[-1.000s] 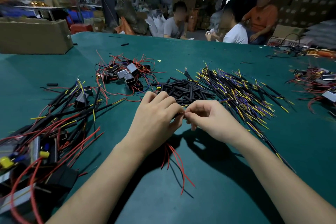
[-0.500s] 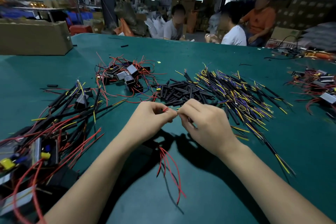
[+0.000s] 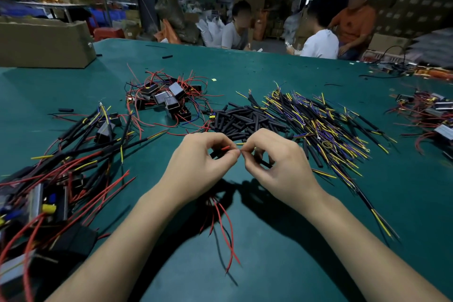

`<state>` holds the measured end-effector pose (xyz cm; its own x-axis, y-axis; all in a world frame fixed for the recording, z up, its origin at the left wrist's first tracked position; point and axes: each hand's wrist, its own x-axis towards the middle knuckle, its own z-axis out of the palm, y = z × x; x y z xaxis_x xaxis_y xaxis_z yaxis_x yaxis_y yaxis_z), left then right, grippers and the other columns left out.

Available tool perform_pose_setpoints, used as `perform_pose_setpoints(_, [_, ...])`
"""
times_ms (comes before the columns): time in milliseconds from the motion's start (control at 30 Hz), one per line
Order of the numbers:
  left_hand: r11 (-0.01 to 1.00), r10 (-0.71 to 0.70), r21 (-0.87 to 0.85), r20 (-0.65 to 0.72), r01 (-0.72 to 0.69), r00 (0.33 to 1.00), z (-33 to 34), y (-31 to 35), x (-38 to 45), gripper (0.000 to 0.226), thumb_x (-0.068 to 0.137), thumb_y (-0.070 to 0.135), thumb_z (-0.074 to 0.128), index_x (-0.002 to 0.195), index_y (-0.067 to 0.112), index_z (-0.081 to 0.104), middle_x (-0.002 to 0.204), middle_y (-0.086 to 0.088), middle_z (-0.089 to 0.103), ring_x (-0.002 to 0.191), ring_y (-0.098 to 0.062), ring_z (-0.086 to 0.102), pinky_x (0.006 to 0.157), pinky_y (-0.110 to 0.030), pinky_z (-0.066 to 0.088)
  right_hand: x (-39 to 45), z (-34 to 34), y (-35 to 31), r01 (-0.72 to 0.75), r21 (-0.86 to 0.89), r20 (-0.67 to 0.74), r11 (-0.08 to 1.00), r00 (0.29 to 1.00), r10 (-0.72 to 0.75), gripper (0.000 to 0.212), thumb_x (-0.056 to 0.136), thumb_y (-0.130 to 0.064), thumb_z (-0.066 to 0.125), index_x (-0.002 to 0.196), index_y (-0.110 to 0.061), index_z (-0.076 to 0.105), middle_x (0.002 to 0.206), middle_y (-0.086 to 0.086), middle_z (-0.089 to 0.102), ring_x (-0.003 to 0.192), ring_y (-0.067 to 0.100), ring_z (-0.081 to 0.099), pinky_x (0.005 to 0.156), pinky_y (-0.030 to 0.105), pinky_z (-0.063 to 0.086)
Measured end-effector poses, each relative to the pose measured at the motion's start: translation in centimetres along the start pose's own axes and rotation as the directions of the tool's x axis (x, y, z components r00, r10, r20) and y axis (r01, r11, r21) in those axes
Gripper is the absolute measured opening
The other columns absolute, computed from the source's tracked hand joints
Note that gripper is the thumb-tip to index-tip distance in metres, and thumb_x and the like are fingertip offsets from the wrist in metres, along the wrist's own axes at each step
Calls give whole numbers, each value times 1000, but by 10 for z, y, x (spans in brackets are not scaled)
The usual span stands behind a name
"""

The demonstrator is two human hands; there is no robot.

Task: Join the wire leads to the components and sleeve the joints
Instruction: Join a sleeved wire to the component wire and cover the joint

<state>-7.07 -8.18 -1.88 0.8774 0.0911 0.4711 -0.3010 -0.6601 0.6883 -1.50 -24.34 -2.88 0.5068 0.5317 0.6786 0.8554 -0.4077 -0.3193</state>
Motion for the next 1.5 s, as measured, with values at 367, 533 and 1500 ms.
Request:
perform_pose_setpoints(367, [690,-339,-448,494,569,800,-20,12,10,26,76,10,61,50,13,63,57,-5,56,46,-5,52,45,-10,40,4,1,-8,329,-411,-110,850,908,-405,16,84,0,57,71,-3,65,76,7,64,54,27,53,45,35,45])
perform_pose_setpoints(533, [785,-281,-439,377,437,883,-19,5,6,17,85,13,65,69,9,69,57,7,63,45,3,50,47,-4,35,2,-3,-8,19,164,-20,986,1000,-15,9,87,-1,61,89,-9,65,85,-5,61,73,13,59,63,27,47])
perform_pose_setpoints(1500, [907,-143,-376,151,190,978,-21,0,6,8,80,24,71,76,17,70,70,2,65,68,-8,53,65,-18,42,7,-11,-6,-476,657,273,585,873,403,15,85,1,66,83,-13,60,72,-4,61,61,6,55,62,11,42])
